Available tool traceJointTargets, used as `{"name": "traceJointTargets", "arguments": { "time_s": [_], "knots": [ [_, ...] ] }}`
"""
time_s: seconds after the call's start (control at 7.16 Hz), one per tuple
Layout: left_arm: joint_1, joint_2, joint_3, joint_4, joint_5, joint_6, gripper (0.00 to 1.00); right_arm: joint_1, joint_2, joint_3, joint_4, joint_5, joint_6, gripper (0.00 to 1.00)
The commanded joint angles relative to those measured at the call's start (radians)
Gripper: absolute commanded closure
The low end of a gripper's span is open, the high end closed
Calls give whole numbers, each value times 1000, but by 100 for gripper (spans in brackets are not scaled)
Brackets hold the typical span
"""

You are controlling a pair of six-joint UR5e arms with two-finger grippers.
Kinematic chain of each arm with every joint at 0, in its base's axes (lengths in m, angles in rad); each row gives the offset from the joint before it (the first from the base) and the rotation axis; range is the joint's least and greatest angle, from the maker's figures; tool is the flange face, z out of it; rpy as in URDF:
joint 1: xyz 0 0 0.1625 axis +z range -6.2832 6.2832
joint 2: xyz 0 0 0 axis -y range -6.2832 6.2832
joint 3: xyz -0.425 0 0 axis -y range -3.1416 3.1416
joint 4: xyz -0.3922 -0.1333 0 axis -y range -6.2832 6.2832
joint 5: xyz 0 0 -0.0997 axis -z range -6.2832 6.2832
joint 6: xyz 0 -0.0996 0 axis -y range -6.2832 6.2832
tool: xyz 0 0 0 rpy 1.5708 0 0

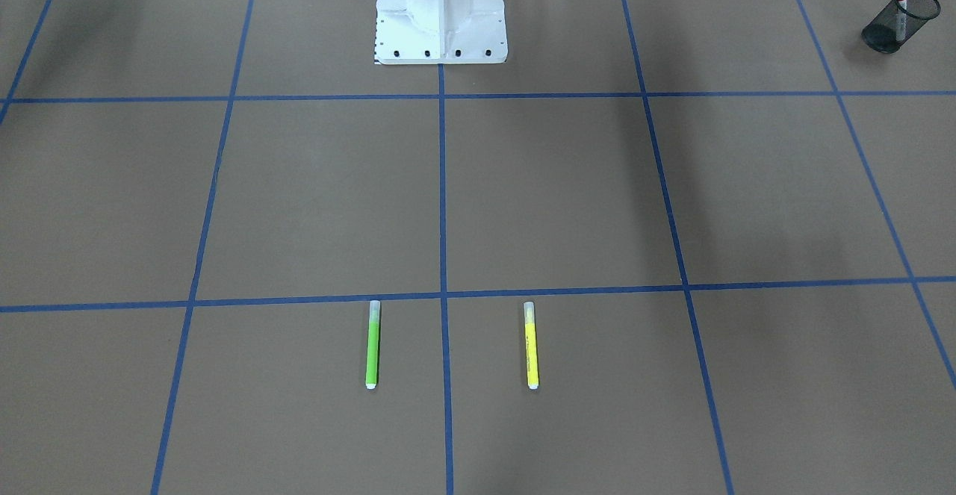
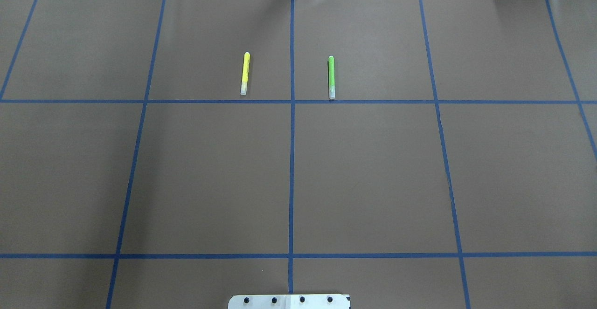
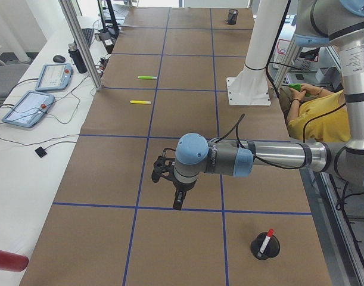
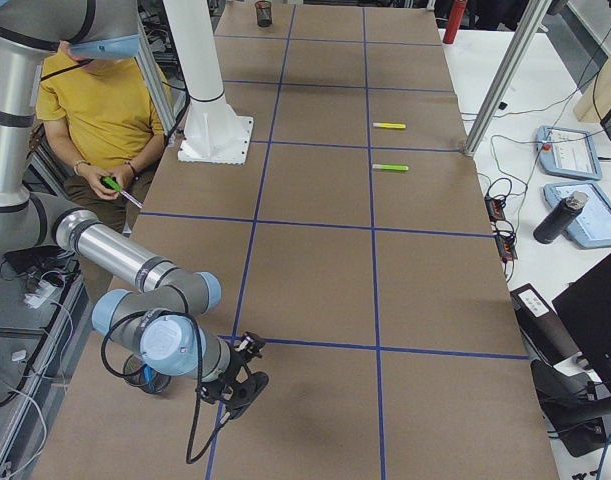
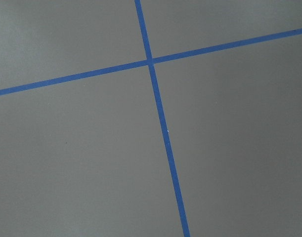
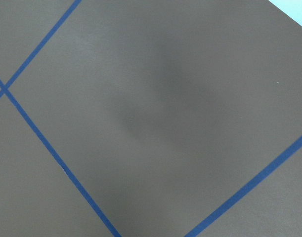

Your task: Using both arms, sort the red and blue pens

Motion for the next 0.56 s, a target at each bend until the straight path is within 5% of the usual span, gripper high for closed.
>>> {"name": "traceJointTargets", "arguments": {
  "time_s": [0.0,0.42],
  "knots": [
    [1,1,4,0,-1,0,0,-138,46,3,87,-3,1,0],
    [1,1,7,0,-1,0,0,-301,98,8,141,-45,-1,0]
  ]
}}
